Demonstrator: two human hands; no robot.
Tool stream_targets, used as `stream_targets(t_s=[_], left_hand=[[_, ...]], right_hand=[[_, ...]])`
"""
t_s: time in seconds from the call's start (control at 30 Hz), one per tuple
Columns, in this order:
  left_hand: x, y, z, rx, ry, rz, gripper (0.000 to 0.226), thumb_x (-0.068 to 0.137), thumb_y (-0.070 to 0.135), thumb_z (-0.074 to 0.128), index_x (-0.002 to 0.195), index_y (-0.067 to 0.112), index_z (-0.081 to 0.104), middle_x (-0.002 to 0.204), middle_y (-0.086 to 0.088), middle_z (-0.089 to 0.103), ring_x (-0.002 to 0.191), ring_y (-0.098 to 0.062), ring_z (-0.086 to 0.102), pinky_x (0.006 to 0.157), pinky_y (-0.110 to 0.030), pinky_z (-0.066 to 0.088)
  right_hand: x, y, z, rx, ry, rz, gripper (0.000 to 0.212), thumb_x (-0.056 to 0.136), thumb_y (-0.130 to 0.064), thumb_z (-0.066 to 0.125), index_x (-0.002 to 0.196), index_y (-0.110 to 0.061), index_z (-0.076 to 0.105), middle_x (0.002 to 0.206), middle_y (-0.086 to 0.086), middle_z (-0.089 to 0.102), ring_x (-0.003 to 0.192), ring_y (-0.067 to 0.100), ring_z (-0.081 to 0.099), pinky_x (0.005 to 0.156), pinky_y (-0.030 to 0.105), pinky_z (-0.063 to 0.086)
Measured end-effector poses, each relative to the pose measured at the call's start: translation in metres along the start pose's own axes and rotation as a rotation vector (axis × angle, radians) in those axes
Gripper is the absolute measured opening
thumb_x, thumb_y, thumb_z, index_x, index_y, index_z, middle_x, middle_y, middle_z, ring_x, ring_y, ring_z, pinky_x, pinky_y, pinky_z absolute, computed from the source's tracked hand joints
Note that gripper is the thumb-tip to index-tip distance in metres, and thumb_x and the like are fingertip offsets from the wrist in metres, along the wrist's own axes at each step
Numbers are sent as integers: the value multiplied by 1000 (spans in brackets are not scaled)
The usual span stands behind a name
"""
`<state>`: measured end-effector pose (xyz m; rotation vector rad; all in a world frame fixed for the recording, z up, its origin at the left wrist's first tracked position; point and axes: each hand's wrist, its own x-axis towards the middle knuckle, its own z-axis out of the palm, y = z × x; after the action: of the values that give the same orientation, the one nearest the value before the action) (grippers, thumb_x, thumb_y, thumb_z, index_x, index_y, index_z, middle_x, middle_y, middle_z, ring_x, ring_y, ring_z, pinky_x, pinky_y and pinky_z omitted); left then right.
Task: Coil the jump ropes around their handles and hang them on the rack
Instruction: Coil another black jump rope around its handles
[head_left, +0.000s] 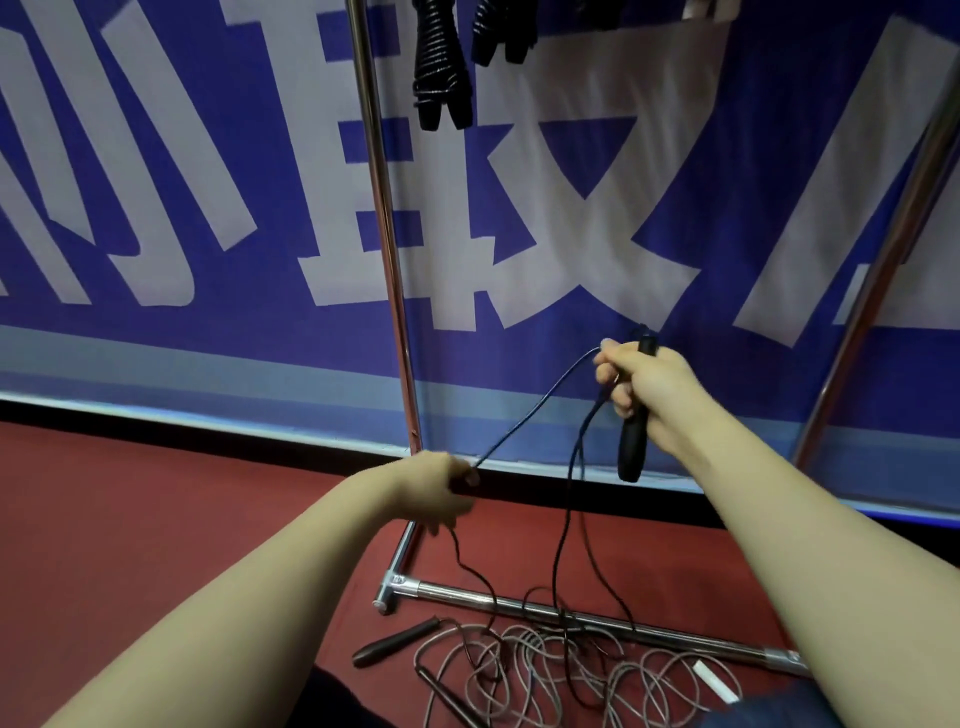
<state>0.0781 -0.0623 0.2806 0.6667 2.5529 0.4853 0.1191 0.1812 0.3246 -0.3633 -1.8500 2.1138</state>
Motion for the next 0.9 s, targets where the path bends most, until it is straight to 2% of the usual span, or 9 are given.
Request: stream_targets(t_s=[0.1, 0.27, 0.33, 0.47, 0.53, 0.6, 0.7, 0.8, 0.9], left_hand=[[-9, 3, 7, -253, -297, -32, 40, 100, 32, 55, 134, 13, 50, 123, -12, 66, 98, -20, 65, 94, -37, 51], [-12, -1, -4, -491, -467, 96, 12, 97, 3, 55, 108, 5, 62, 106, -16, 72, 91, -17, 70, 72, -26, 56], [-13, -1, -3, -446, -573, 103, 17, 93, -2, 60, 106, 9, 66, 97, -5, 74, 85, -11, 69, 73, -20, 54], [-13, 5, -2, -171, -828, 101, 31, 94, 0, 60, 124, 1, 63, 102, 3, 70, 100, -11, 64, 99, -26, 47], [-10, 9, 3, -74, -831, 89, 33, 94, 0, 60, 127, -2, 61, 96, 6, 70, 91, -5, 65, 94, -20, 50], [-6, 11, 8, -96, -644, 44, 27, 94, 1, 61, 121, 0, 64, 97, -4, 71, 80, -6, 66, 77, -17, 55], [-1, 13, 4, -352, -21, 9, 8, 91, -1, 63, 86, 4, 67, 89, -20, 70, 60, -16, 66, 52, -21, 51], [6, 18, -12, -820, 619, 21, 20, 89, -4, 62, 70, 2, 63, 65, -16, 64, 46, -11, 61, 47, -19, 49], [5, 21, -26, -1098, 900, 50, 11, 91, 2, 65, 80, 2, 67, 70, -16, 68, 63, -20, 69, 62, -25, 59]], right_hand=[[0, 3, -9, -42, 0, -63, 19, 99, -25, 56, 91, -11, 65, 70, -2, 67, 40, 9, 37, 40, 21, 30], [2, 1, -6, 38, 9, -92, 18, 99, -26, 57, 93, -12, 67, 68, -2, 61, 42, 8, 39, 41, 20, 33], [5, 1, -10, 130, 113, -90, 18, 100, -25, 56, 90, -12, 63, 66, -1, 57, 40, 6, 39, 40, 19, 33], [11, 4, -19, 249, 283, -77, 19, 101, -26, 54, 87, -14, 59, 68, -1, 54, 39, 5, 41, 40, 19, 35], [13, 5, -22, 246, 336, -77, 20, 101, -27, 53, 87, -14, 58, 69, 0, 57, 39, 6, 43, 41, 20, 37], [15, 6, -23, 219, 349, -71, 21, 102, -28, 51, 87, -14, 59, 73, 2, 64, 37, 7, 45, 41, 20, 39], [16, 11, -26, 108, 289, 33, 16, 102, -23, 51, 96, -9, 57, 88, 8, 68, 30, 7, 45, 34, 16, 34], [15, 22, -25, -180, 189, 198, 15, 101, -18, 51, 109, -5, 50, 83, 10, 56, 25, 7, 46, 30, 12, 27], [8, 29, -15, -464, 145, 209, 16, 98, -20, 54, 104, -5, 54, 76, 10, 54, 26, 9, 43, 30, 15, 26]])
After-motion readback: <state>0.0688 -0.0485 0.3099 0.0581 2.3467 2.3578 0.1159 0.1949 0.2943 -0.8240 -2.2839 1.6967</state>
